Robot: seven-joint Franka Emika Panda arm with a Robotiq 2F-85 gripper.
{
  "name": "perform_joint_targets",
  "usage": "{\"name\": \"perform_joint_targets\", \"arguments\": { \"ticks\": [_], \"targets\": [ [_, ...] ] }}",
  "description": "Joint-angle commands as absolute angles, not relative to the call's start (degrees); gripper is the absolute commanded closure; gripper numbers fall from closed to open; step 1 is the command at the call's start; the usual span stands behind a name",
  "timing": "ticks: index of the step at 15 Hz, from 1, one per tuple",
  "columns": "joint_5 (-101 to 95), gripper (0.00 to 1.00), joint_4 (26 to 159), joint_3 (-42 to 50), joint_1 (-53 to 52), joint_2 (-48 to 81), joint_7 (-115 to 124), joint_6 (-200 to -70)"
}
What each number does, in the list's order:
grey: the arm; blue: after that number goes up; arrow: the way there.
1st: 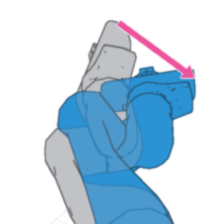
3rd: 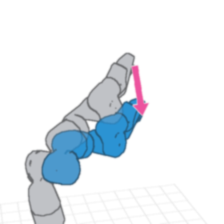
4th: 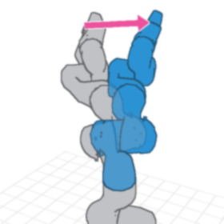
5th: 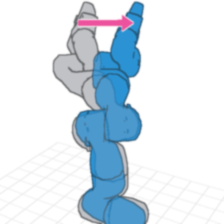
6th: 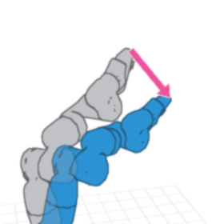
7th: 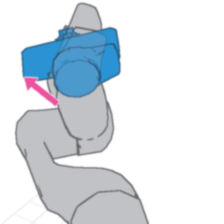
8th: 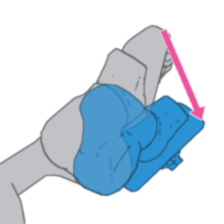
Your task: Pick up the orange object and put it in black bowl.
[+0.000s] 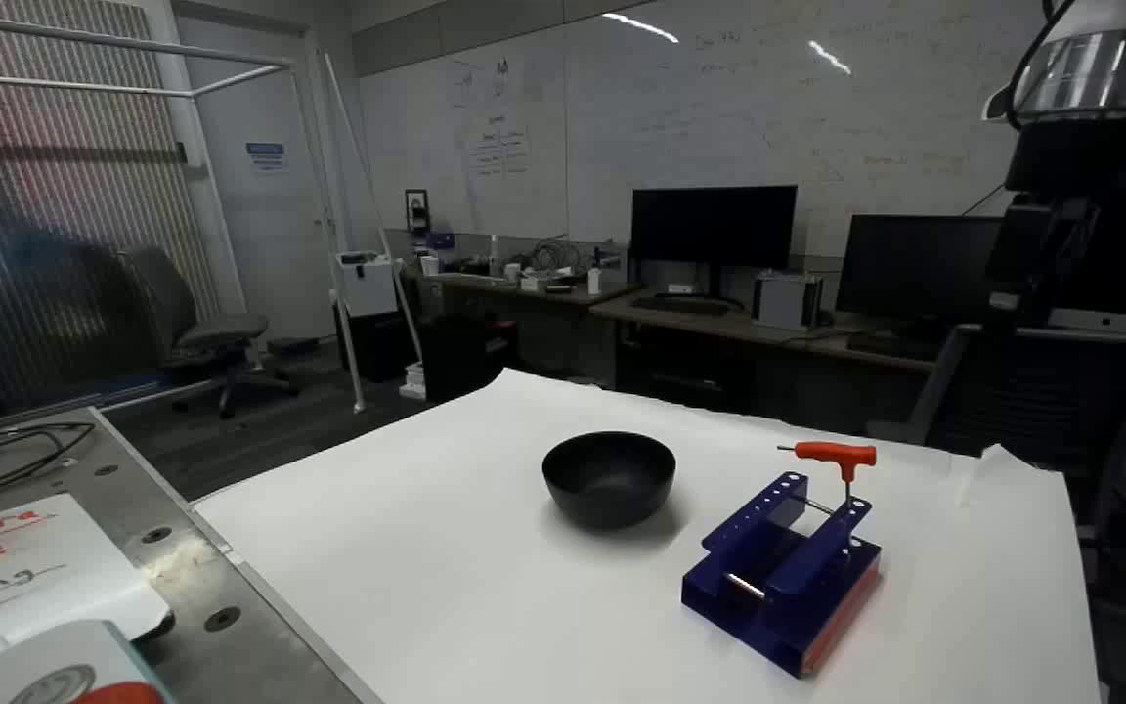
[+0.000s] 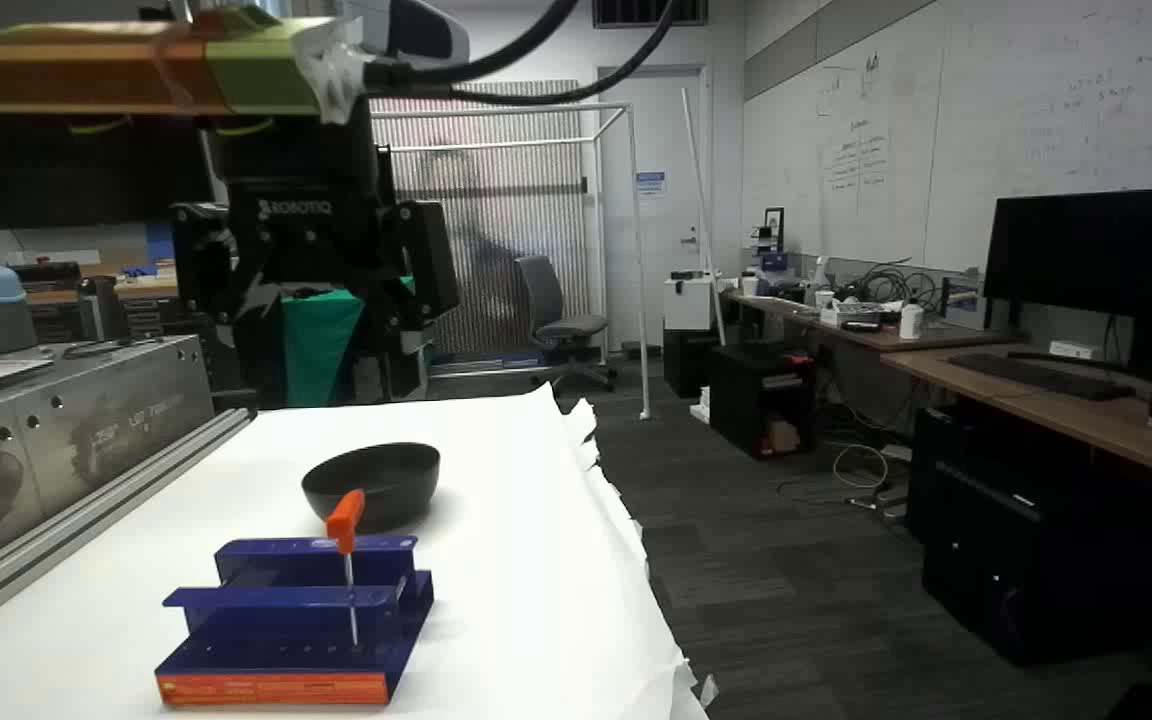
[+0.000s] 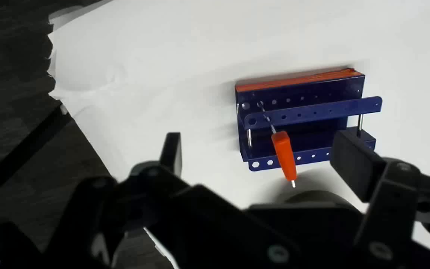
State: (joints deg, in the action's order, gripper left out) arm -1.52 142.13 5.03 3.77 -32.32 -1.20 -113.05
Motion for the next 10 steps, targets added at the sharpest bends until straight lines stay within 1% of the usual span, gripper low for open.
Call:
{"name": "perform_joint_targets", "arguments": {
  "ticks": [1,5,10],
  "targets": [
    [-1.4,0.00,141.7,4.8,4.1,-32.3,-1.3,-112.9],
    [-1.4,0.00,141.1,4.8,4.1,-32.5,-1.3,-112.9],
    [-7.4,0.00,131.6,-0.3,3.3,-16.8,2.0,-112.5]
  ]
}}
